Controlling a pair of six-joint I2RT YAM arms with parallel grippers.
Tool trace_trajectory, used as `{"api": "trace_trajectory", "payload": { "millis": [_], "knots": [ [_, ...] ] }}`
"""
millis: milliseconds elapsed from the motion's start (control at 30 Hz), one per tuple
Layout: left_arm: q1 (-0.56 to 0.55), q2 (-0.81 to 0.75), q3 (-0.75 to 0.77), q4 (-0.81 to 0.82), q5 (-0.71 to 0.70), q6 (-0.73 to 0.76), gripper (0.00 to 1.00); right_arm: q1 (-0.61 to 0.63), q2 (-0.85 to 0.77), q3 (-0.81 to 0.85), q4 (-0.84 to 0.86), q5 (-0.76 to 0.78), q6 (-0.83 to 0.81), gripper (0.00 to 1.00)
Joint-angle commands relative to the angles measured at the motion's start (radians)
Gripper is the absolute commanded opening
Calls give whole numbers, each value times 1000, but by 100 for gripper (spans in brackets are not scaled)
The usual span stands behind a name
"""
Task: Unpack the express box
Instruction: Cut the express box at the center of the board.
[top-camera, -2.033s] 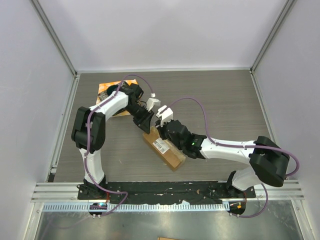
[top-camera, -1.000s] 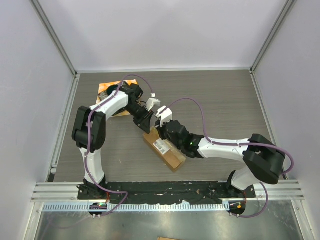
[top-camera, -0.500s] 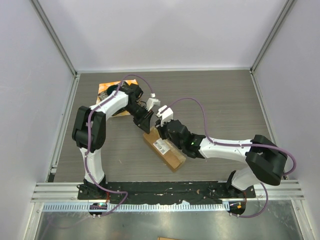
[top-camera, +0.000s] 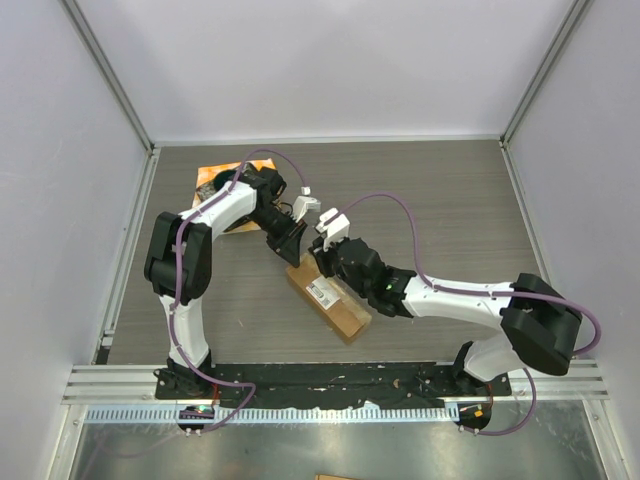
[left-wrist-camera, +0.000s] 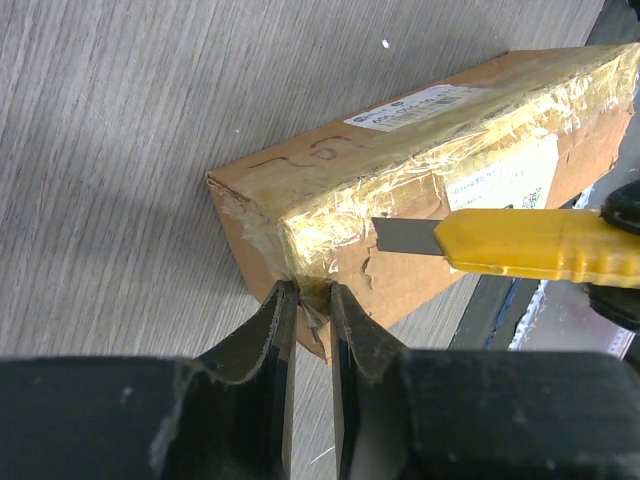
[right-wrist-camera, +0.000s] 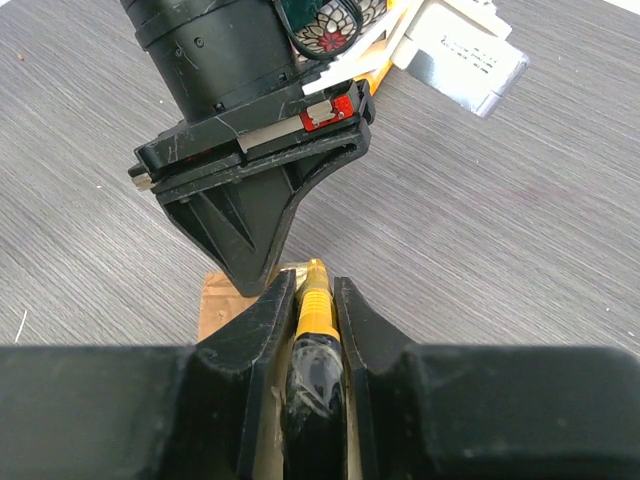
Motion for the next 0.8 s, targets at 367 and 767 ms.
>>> {"api": "trace_trajectory", "payload": {
  "millis": [367, 767],
  "knots": [
    [-12, 50, -24, -12, -59, 40, 8, -2, 46, 10, 51, -2, 35, 1],
    [-12, 51, -19, -26, -51, 47, 8, 0, 66, -4, 34, 9, 7, 1]
  ]
}}
